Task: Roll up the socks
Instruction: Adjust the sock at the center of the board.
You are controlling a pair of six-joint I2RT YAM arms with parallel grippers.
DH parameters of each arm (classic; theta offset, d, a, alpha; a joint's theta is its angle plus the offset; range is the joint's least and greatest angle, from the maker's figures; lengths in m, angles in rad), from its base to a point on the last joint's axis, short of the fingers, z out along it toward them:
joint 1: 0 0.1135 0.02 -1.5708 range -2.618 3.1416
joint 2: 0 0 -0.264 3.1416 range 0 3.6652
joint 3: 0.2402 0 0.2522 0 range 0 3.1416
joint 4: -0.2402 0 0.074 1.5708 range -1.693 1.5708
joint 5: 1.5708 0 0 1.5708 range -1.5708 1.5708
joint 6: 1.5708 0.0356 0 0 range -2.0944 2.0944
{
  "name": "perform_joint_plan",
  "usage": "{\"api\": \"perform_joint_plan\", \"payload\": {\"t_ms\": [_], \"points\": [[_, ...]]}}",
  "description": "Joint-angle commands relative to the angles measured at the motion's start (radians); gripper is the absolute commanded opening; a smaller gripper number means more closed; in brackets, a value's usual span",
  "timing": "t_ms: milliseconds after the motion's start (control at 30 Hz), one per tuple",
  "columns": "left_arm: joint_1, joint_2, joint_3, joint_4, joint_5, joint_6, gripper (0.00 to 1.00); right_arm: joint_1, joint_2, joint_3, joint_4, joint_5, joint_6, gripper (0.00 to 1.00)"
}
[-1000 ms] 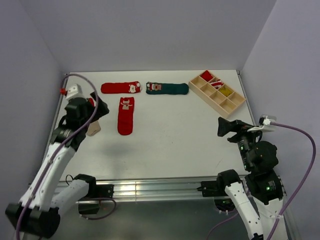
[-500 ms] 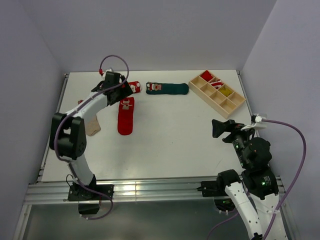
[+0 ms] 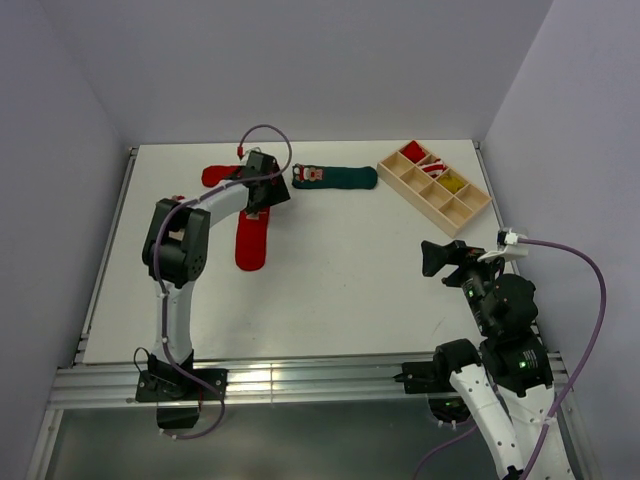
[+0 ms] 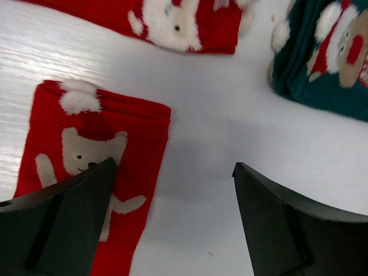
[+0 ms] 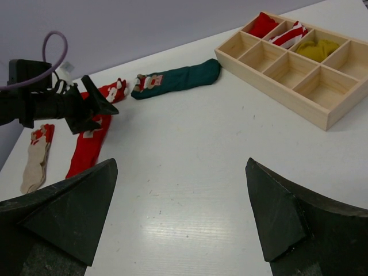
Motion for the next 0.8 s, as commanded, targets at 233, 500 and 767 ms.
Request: {"api": "perform_joint_plan", "payload": {"t_ms": [233, 500, 767], "points": [[-0.144, 0.025, -0.007, 0.054, 0.134, 0.213, 0.88, 0.008, 0.005, -0.001, 0.041, -0.006, 0.003, 1.0], [-0.399, -0.227, -0.289, 0.059, 0.158, 0.35, 0.88, 0.008, 0.005, 0.013, 0.039, 0.0, -0.002, 1.0], [-0.47, -0.718, -0.545, 0.1, -0.101, 0.078, 0.92, 0.008, 0.003, 0.012, 0.05, -0.014, -0.002, 1.0]]}}
